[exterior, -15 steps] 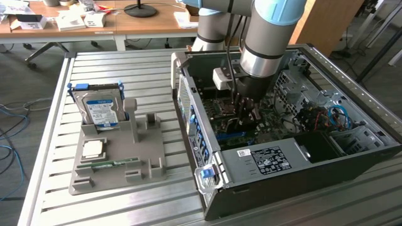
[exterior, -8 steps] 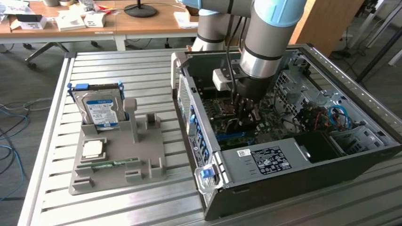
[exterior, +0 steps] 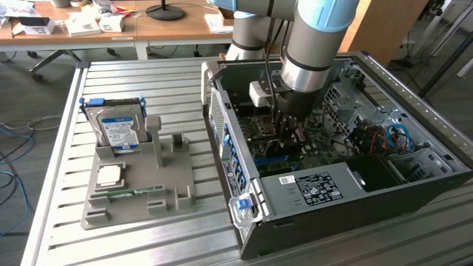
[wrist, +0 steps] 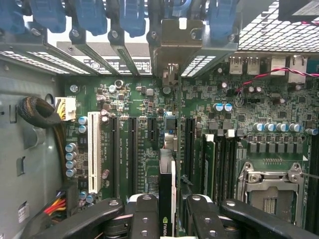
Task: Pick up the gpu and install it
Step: 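Insert the gpu into the slot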
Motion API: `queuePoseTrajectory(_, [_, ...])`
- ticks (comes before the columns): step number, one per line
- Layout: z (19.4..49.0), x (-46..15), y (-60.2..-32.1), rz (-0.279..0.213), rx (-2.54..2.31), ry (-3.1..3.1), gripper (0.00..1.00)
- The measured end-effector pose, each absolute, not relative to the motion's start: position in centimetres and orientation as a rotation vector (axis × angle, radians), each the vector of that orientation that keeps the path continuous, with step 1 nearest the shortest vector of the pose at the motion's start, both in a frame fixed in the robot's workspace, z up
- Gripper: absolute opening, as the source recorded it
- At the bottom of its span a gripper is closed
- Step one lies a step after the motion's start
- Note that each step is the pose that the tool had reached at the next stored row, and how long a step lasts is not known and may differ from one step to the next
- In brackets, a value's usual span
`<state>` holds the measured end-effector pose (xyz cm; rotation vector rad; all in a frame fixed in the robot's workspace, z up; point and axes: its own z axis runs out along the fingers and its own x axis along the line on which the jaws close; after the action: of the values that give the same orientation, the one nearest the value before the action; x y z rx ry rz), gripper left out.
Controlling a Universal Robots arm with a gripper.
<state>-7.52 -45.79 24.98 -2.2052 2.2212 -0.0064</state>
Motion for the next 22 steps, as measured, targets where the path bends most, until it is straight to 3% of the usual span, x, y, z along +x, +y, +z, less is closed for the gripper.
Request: queuePoseTrajectory(22, [24.65,-7.53,-45.79,-0.006,-2.198,2.229,0.26])
